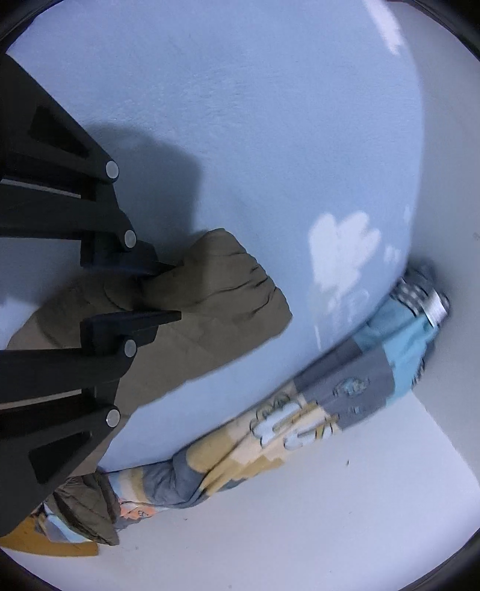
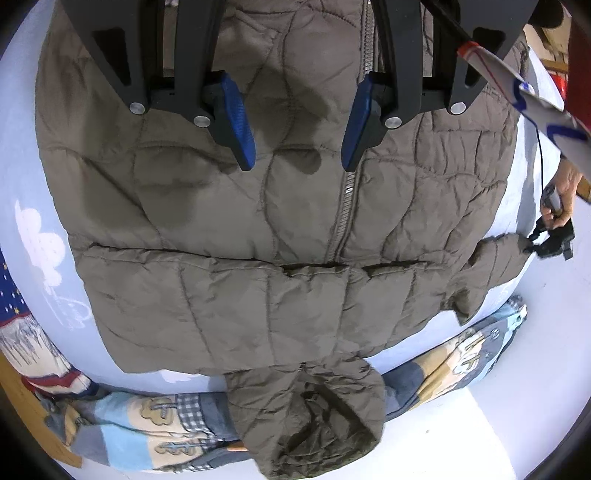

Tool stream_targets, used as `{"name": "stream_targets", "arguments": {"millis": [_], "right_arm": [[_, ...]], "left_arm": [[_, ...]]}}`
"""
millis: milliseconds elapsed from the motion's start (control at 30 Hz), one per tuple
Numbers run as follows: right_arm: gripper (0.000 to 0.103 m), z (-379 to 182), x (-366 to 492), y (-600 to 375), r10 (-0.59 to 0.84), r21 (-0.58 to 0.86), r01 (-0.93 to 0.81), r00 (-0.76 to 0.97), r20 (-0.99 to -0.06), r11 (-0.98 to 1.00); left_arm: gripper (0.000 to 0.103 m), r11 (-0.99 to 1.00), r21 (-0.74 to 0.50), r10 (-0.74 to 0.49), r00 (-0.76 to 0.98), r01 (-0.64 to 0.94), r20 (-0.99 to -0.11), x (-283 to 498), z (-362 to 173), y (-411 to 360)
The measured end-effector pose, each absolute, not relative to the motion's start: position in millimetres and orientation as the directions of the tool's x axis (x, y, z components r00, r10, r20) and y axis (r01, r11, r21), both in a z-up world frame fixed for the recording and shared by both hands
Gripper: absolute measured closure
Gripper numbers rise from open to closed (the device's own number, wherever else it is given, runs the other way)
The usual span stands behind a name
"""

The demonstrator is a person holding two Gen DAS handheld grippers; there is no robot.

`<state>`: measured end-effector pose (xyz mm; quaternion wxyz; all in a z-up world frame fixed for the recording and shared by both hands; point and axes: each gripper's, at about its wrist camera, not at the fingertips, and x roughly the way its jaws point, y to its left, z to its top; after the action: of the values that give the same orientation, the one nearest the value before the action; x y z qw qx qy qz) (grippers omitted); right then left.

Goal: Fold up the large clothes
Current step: 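Grasp the other sleeve cuff with the left gripper, then fold the held sleeve over the jacket body with the left gripper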

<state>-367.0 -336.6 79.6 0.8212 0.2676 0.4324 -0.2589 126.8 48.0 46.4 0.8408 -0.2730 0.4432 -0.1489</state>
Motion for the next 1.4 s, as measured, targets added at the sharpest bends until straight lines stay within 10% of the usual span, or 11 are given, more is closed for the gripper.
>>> {"name": "stream_targets", "arguments": {"millis": [600, 1167, 1300, 1400], "right_arm": [[0.050, 143.2, -414.2, -360.7, -0.349, 0.303, 0.723, 0.601, -0.719, 0.621], [0.050, 159.7, -458.5, -395.0, -0.371, 0.414, 0.748, 0.634, -0.679, 0.520], [0.050, 154.6, -455.0, -398.9, -0.324, 0.458, 0.725, 0.659, -0.679, 0.515], [0.050, 150.0, -449.1, -399.4, -0.290, 0.491, 0.704, 0.680, -0.673, 0.513]], "left_arm": [[0.088, 0.677, -0.427, -0.723, 0.432, 0.600, -0.539, -65.2, 233.5, -145.8], [0.087, 0.579, -0.209, -0.555, 0.194, 0.788, -0.809, -235.8, 87.9, -346.0], [0.051, 0.533, -0.159, -0.492, 0.152, 0.831, -0.857, -250.4, 81.0, -344.5], [0.044, 0.470, -0.154, -0.577, 0.171, 0.869, -0.798, -271.2, 112.1, -320.5]]}}
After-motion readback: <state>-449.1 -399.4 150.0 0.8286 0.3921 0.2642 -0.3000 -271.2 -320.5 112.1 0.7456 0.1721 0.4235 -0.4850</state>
